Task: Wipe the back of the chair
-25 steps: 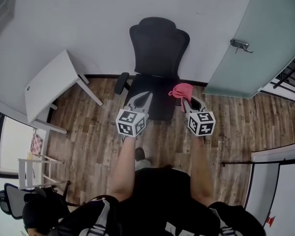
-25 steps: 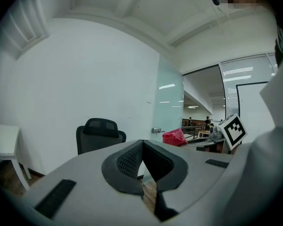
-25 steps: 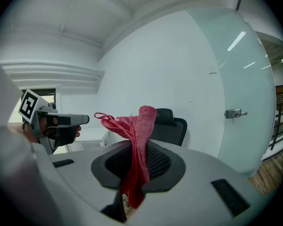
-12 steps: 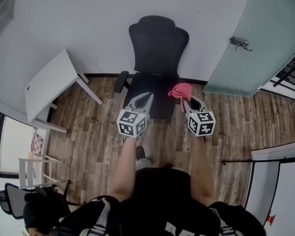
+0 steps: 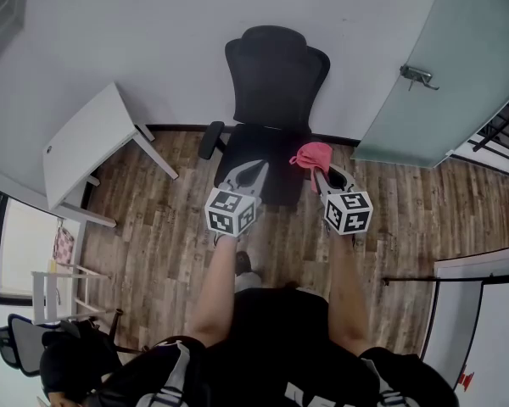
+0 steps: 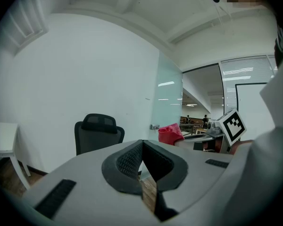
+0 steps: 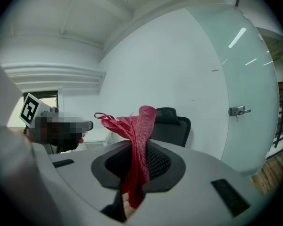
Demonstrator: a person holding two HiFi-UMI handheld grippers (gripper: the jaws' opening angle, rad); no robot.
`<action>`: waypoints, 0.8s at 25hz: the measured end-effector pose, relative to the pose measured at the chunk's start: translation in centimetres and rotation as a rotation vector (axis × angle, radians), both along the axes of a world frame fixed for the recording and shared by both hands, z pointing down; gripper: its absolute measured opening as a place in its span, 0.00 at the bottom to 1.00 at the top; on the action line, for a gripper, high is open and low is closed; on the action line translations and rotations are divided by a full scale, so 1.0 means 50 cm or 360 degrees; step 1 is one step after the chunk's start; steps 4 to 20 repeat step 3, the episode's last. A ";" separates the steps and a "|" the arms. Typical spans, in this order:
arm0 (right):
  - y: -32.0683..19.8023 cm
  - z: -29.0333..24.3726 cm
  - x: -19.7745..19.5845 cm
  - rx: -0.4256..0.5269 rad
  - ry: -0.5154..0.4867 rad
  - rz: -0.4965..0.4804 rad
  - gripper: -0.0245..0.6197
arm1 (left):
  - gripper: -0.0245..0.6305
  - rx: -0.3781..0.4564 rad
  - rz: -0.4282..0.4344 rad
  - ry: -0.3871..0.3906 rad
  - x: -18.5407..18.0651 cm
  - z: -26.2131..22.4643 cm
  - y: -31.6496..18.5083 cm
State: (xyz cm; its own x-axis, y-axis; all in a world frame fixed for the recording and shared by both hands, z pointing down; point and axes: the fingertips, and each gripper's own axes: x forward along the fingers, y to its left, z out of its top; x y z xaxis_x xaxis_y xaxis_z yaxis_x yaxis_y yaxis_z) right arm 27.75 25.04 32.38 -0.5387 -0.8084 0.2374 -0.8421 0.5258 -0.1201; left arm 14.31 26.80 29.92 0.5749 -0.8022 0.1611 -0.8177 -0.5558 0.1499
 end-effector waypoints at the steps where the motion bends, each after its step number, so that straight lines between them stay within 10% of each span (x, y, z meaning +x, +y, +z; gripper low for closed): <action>1: -0.003 -0.001 -0.003 -0.0001 -0.0005 -0.0004 0.15 | 0.07 -0.0002 -0.0003 -0.0001 -0.003 0.000 -0.003; 20: -0.008 -0.003 -0.010 -0.0002 -0.0014 -0.0012 0.15 | 0.07 -0.0006 -0.0008 -0.0003 -0.008 0.001 -0.008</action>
